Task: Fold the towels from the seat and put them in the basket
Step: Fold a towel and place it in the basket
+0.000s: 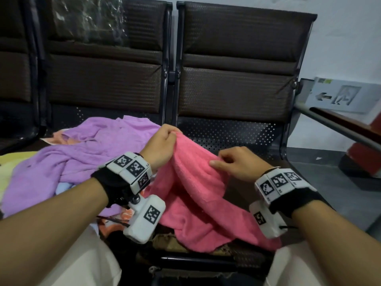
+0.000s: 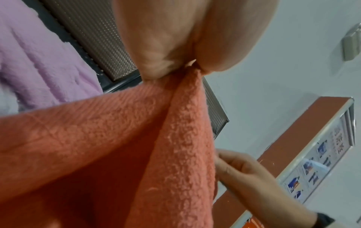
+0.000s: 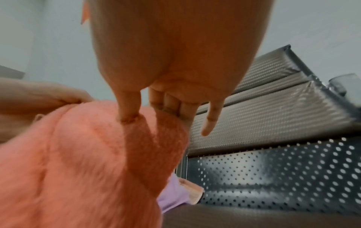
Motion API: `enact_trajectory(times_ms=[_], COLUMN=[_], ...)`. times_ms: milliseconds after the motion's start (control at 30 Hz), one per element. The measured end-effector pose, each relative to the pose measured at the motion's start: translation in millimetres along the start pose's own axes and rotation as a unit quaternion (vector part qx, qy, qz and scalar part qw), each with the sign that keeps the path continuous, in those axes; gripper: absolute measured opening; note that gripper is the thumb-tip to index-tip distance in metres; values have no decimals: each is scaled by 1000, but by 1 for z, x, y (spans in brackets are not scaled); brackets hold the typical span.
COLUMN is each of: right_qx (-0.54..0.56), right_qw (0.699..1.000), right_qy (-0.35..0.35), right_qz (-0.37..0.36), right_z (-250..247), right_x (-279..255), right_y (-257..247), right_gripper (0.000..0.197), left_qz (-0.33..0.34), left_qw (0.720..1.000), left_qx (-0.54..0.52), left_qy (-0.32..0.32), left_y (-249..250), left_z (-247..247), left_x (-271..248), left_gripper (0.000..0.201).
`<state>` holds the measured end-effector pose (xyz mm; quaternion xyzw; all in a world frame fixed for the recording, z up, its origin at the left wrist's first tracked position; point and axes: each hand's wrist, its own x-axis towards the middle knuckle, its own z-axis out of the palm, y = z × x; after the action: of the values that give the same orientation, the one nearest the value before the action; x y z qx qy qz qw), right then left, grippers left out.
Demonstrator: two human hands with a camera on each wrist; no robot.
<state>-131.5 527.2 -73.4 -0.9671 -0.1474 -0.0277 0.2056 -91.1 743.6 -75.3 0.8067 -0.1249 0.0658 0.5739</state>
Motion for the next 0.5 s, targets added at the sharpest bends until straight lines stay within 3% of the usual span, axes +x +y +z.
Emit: enact_trajectory(times_ms=[133, 167, 233, 333, 400, 500], right_qx=[-56, -52, -58, -114, -126, -139], right_qw=[994, 993, 995, 993, 991, 989], right_qy=[98, 108, 83, 15, 32, 59], right_qz=[-8, -6, 4, 22, 18, -8], right_z=[-13, -14, -14, -10, -11, -12], right_x=[0, 0, -2, -4, -5, -7], right_y=[-1, -3, -5, -5, -5, -2], right_gripper=[20, 25, 39, 21, 16, 17], left_qz=[32, 46, 87, 182, 219, 222], left_qw=[998, 998, 993, 962, 939, 929], left_qx=[45, 53, 80, 189, 241, 274], left_qy=[6, 1, -23, -76, -106, -110], left_y=[-2, -2, 0, -1, -5, -7], left_z=[-1, -2, -6, -14, -20, -29], left_x=[0, 1, 2, 0, 1, 6], left_gripper=[18, 16, 14, 21, 30, 38])
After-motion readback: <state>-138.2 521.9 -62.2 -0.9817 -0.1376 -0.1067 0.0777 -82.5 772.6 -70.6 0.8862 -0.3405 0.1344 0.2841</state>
